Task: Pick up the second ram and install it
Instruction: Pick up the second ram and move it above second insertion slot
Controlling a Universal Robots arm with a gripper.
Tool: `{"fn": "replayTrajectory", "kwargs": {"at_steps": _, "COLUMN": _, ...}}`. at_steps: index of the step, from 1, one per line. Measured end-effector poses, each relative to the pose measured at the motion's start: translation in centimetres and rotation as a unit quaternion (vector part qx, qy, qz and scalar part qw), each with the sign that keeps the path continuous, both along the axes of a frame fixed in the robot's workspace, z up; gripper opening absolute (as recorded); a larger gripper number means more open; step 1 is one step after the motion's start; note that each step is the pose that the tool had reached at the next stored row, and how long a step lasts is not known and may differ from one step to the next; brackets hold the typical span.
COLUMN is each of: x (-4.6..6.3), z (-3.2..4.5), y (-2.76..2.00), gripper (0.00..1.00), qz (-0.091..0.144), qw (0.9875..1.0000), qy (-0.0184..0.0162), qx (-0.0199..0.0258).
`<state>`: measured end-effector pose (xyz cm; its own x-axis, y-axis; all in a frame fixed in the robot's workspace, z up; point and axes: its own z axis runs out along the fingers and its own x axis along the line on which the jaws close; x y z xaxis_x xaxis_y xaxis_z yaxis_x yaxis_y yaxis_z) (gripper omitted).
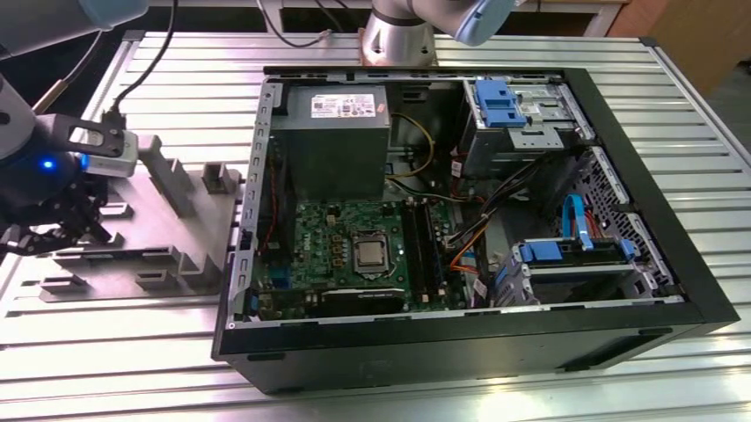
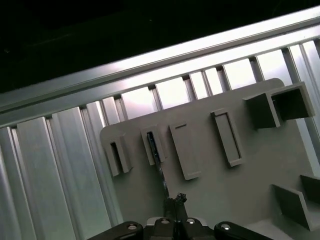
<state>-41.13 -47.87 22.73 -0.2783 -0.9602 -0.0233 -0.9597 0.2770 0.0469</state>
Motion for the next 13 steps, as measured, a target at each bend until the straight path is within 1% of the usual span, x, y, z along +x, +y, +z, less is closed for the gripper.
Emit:
{"fn": "replayTrajectory", "kwargs": {"at_steps": 3, "x": 0.0, "z": -0.09, "y": 0.0, "gripper": 0.1, "qz": 0.026, "qw": 0.9997, "qy": 0.0, "qx": 0.0}}
{"fn": "replayTrajectory", "kwargs": {"at_steps": 4, "x": -0.01, "z": -0.09, "y": 0.0, "gripper": 0.1, "qz": 0.029, "qw": 0.9996, "qy": 0.0, "qx": 0.0}}
{"fn": "replayTrajectory", "kwargs": {"at_steps": 10, "x": 0.0, "z": -0.1, "y": 0.0, "gripper": 0.1, "qz": 0.03, "qw": 0.9995, "qy": 0.0, "qx": 0.0}}
{"fn": "replayTrajectory", "kwargs": {"at_steps": 13, "x": 0.0, "z": -0.16, "y": 0.0, "gripper": 0.1, "qz": 0.037, "qw": 0.9993, "qy": 0.0, "qx": 0.0001}}
